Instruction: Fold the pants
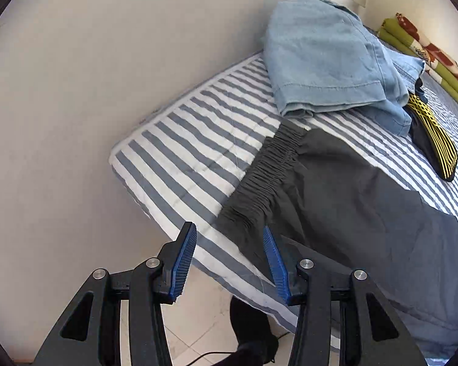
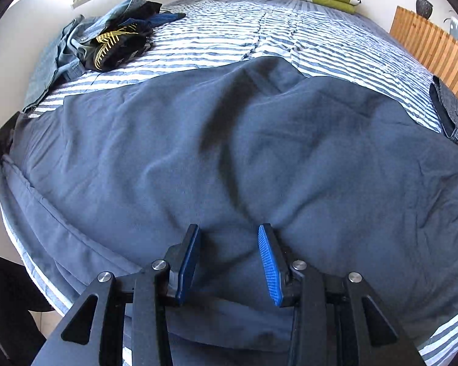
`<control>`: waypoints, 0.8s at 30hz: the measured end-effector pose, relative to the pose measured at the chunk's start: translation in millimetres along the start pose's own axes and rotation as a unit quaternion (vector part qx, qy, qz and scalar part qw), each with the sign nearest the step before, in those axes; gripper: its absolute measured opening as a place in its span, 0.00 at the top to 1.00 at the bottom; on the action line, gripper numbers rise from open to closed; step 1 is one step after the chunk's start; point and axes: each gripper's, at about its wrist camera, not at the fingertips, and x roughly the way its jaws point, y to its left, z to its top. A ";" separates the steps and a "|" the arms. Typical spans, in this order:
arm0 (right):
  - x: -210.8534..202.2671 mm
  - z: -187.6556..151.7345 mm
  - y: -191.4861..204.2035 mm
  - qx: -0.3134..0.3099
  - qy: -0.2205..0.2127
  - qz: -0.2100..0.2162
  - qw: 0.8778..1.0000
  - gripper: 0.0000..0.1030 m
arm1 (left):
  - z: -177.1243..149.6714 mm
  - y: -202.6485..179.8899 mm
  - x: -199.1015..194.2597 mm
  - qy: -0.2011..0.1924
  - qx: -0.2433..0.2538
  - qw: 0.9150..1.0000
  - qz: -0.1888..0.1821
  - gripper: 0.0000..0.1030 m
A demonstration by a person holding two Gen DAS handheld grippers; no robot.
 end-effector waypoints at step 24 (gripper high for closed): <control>-53.2 -26.9 -0.1 -0.058 0.054 0.101 0.992 0.66 | -5.6 -71.0 -18.3 0.012 0.153 0.985 -0.085 0.48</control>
